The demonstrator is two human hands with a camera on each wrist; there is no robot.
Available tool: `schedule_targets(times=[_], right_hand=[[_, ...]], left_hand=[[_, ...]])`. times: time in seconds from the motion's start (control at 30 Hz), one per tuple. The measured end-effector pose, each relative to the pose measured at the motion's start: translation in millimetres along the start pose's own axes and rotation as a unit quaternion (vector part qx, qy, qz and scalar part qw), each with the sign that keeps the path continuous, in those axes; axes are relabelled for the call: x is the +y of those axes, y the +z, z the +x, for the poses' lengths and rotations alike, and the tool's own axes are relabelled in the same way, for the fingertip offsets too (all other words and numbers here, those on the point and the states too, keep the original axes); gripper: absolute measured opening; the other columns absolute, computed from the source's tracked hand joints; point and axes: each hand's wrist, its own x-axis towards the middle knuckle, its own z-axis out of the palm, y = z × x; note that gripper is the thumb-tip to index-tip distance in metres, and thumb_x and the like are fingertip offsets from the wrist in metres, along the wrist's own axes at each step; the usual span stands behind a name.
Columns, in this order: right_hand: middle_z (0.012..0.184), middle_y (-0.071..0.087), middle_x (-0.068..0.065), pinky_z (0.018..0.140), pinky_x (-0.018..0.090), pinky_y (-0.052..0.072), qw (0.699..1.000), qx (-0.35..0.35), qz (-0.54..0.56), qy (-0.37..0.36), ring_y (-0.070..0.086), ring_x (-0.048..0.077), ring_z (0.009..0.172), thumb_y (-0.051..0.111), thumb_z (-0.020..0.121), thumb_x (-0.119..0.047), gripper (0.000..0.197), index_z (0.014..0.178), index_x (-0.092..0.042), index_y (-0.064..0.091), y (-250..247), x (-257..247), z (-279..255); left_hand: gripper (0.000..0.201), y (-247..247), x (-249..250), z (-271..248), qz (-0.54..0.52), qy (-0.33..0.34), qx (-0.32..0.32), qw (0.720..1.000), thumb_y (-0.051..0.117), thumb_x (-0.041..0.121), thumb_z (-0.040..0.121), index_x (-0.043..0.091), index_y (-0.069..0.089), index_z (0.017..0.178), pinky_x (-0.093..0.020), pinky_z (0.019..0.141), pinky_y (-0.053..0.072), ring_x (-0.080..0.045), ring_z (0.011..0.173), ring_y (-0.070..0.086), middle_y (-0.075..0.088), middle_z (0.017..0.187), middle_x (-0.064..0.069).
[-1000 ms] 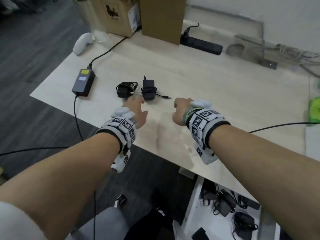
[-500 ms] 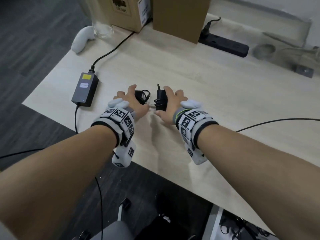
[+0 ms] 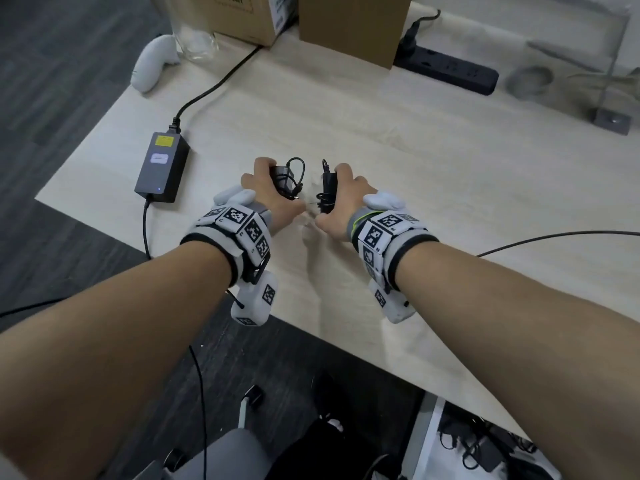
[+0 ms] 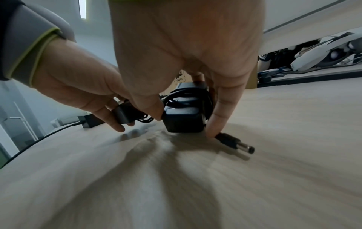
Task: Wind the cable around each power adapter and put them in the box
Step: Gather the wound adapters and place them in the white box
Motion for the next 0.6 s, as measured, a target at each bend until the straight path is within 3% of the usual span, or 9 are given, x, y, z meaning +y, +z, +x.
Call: schedule_targets(times=[0.27,0.33,0.47,0.5,0.6], right_hand=[[0.107,0.050,0.008,0.067,0.038,0.043,0.999,0.028,0.001,0.024,0.049,0.032,0.077,0.062,0.070,-0.052,0.067,0.120,-0.022,0.031,-6.8,47.4,-54.2],[0.106,0.049,0.007,0.068,0.038,0.044,0.999,0.039,0.007,0.027,0.049,0.031,0.077,0.062,0.069,-0.053,0.069,0.122,-0.022,0.031,-8.2,68.7,-79.8],[0.102,0.052,0.004,0.072,0.039,0.050,0.997,0.053,0.013,0.047,0.054,0.030,0.079,0.061,0.063,-0.056,0.070,0.119,-0.025,0.032,-9.9,108.1,-124.5],[0.102,0.052,0.004,0.073,0.040,0.051,0.997,0.055,0.016,0.056,0.055,0.030,0.079,0.060,0.061,-0.056,0.070,0.118,-0.026,0.032,-10.5,120.8,-140.3],[0.100,0.052,0.004,0.074,0.043,0.053,0.995,0.058,0.017,0.082,0.057,0.031,0.080,0.057,0.057,-0.055,0.073,0.119,-0.026,0.031,-9.8,158.5,-191.8]], left_hand=[[0.091,24.6,22.3,-82.1,-0.098,0.073,-0.016,0.992,0.061,0.055,0.042,0.034,0.036,0.127,-0.033,0.090,0.049,-0.017,0.100,0.059,0.057,0.117,0.002],[0.084,36.9,28.1,-114.0,-0.120,0.098,-0.025,0.988,0.065,0.048,0.051,0.032,0.038,0.129,-0.025,0.088,0.047,-0.014,0.101,0.059,0.058,0.117,0.003],[0.075,59.8,37.5,-162.5,-0.164,0.145,-0.031,0.975,0.075,0.034,0.065,0.023,0.041,0.130,0.000,0.072,0.038,-0.007,0.098,0.059,0.060,0.114,0.006],[0.075,66.0,41.1,-178.7,-0.172,0.154,-0.039,0.972,0.075,0.036,0.065,0.024,0.041,0.129,0.000,0.074,0.039,-0.006,0.097,0.060,0.061,0.113,0.006],[0.074,83.3,48.4,-231.3,-0.180,0.165,-0.071,0.967,0.075,0.045,0.063,0.029,0.041,0.127,-0.015,0.085,0.047,-0.004,0.095,0.062,0.063,0.107,0.010]])
